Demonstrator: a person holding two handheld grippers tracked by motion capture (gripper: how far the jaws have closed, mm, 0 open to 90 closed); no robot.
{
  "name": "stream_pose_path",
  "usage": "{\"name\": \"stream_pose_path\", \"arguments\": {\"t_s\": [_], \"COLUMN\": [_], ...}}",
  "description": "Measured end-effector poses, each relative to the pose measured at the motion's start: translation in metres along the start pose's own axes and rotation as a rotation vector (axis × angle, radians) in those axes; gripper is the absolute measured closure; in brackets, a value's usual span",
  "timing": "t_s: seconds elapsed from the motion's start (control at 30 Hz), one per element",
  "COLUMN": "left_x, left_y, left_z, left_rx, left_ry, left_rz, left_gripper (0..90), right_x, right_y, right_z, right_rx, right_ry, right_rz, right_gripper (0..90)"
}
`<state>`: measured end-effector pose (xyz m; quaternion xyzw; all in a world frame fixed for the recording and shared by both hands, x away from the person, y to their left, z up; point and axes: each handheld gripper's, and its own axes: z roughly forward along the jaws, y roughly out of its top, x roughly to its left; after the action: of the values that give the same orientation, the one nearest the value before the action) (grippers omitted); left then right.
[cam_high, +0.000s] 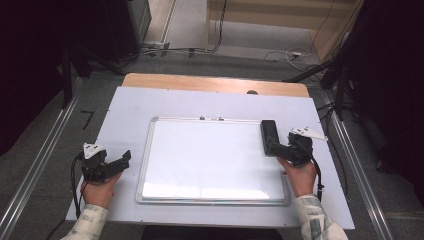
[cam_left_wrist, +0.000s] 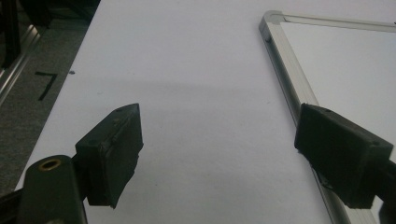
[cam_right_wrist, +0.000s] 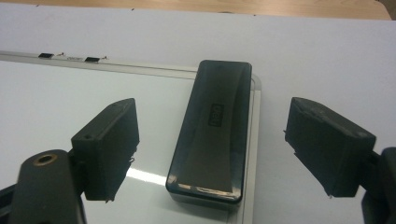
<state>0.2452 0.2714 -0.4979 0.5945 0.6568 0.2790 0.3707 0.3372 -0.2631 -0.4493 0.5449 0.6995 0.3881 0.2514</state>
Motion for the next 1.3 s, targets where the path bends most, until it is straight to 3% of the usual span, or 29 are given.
{"name": "stream_pose_path", "arguments": {"t_s": [1.3], "left_x": [0.000], "left_y": [0.000], "left_z": [-0.001], "left_rx": [-0.002], "left_ry": [-0.002], "left_rz": [-0.004], "left_gripper": [15.8], "right_x": [-0.036], "right_y": [-0.023], "right_z": [-0.042], "right_rx": [-0.033], "right_ry": [-0.035], "right_rz": [0.023], "right_gripper": [16.2]}}
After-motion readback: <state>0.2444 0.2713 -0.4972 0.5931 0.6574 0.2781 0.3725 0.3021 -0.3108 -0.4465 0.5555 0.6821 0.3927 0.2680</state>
